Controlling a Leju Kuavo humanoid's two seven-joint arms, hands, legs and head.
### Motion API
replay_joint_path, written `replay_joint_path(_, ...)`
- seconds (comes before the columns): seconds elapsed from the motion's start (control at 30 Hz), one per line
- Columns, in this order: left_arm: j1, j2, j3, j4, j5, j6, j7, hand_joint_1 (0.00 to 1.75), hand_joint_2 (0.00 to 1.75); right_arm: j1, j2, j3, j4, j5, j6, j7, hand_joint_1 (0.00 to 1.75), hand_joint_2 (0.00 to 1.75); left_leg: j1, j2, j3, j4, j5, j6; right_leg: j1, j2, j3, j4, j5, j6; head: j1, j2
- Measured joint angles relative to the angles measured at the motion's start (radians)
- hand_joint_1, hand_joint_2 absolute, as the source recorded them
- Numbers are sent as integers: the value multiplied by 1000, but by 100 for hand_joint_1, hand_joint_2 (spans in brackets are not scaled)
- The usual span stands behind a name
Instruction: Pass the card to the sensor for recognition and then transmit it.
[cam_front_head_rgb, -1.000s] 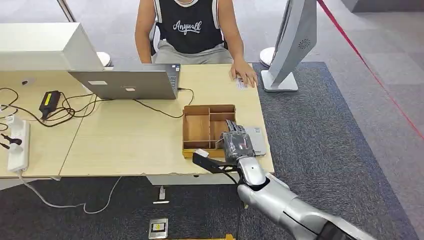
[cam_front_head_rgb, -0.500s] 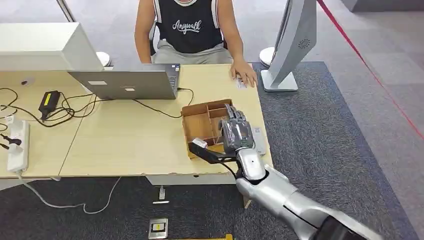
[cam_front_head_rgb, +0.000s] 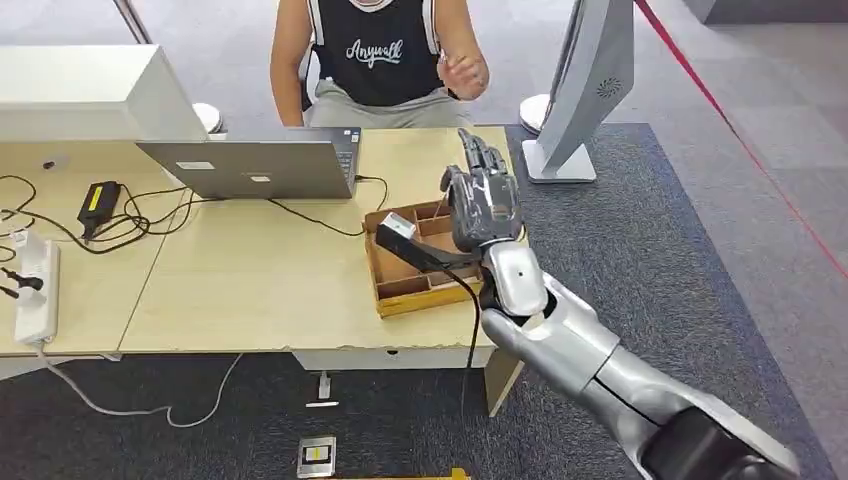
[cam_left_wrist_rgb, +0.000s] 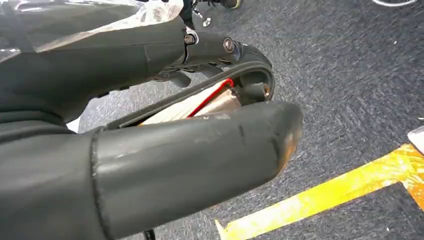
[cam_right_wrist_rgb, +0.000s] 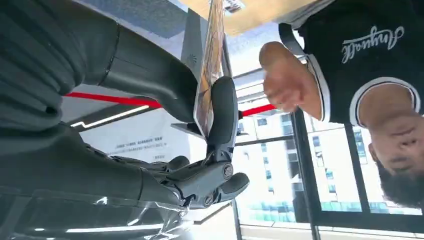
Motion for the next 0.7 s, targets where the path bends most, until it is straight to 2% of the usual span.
replay_joint_path(0.23, -18, 0, -3, 0, -26, -8, 9, 0, 0, -70, 1, -3, 26, -90, 100, -43, 175, 175, 0, 0, 0, 0, 0, 0, 0, 0, 0, 0, 0, 0, 0, 0)
replay_joint_path(0.43, -32, 0, -6, 1, -40, -13, 4, 0, 0, -157, 35, 5, 126, -156, 111, -72, 175, 175, 0, -1, -1, 0, 1, -1, 0, 0, 0, 1, 0, 0, 0, 0)
replay_joint_path(0.7, -39, 0, -7, 1, -62, -16, -1, 0, 0, -292, 100, 35, 317, -139, 116, -34, 175, 175, 0, -1, -2, 0, 1, -1, 0, 0, -1, 1, 0, 0, 0, 0)
